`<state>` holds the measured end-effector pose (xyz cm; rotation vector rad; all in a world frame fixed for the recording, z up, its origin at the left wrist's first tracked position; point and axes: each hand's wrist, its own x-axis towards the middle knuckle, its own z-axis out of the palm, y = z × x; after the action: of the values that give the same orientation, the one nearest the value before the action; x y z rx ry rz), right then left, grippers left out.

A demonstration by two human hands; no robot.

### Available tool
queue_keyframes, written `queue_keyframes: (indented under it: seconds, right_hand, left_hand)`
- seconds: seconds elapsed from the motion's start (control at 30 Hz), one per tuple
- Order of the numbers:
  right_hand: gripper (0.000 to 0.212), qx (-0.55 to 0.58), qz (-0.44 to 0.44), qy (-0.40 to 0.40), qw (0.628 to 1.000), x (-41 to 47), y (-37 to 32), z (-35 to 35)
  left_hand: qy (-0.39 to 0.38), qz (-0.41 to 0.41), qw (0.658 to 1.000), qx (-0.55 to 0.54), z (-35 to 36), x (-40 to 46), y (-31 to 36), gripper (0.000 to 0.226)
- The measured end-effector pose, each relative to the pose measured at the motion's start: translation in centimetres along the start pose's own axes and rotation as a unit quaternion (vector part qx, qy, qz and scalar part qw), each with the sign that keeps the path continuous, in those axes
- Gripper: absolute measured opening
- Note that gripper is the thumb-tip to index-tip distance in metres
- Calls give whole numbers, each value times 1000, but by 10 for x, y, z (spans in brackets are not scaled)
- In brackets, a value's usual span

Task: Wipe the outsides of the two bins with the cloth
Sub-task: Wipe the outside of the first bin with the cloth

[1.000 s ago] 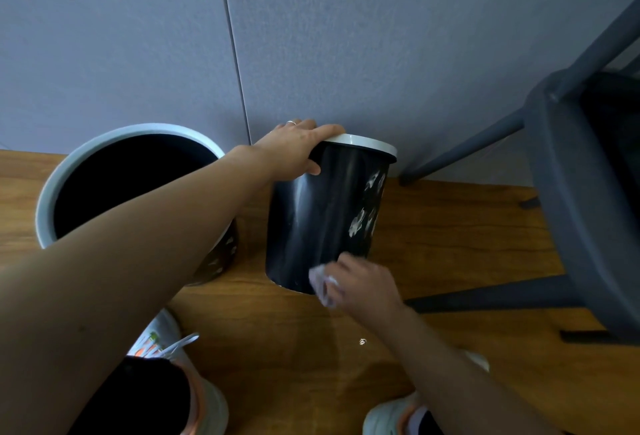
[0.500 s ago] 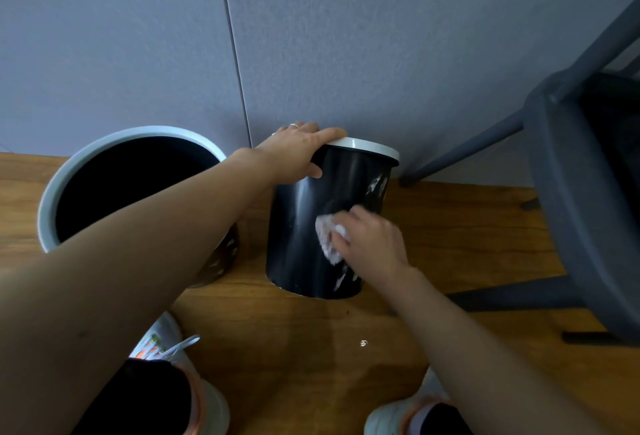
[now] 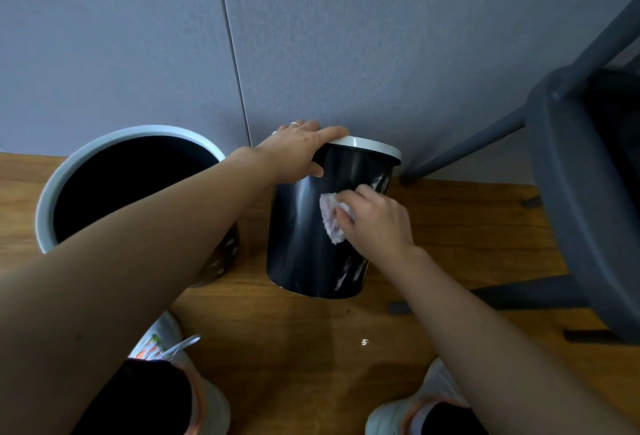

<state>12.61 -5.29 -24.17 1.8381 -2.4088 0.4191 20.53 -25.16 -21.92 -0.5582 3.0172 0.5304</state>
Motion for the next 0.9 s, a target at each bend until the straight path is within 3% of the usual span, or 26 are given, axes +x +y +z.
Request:
queue_keyframes:
  seconds: [0.27,0.37,0.5,0.6,0.77,0.9]
  right_hand:
    - [17,20,-130,-188,973,-83,-22,25]
    - [4,41,-100,-121,987,-75,-14,20]
    - [18,103,14,6,995,-26,-2,1]
    - [20,111,41,51,992,2,-1,-7]
    - [23,88,3,12,996,-7,-10,7]
    - [17,79,-60,-68,993,-52,-15,26]
  left_hand:
    - [0,0,1000,-13,-1,0,-2,73]
    - [-1,0,1000,-8,-1,0,1,73]
    - [1,0,1000,1,-1,-1,2,74]
    - [3,5,1000,5,-1,-1,3,73]
    - [-3,4,1000,2,-1,-1,3,74]
    - [-5,-5,1000,-16,-3,-1,2,73]
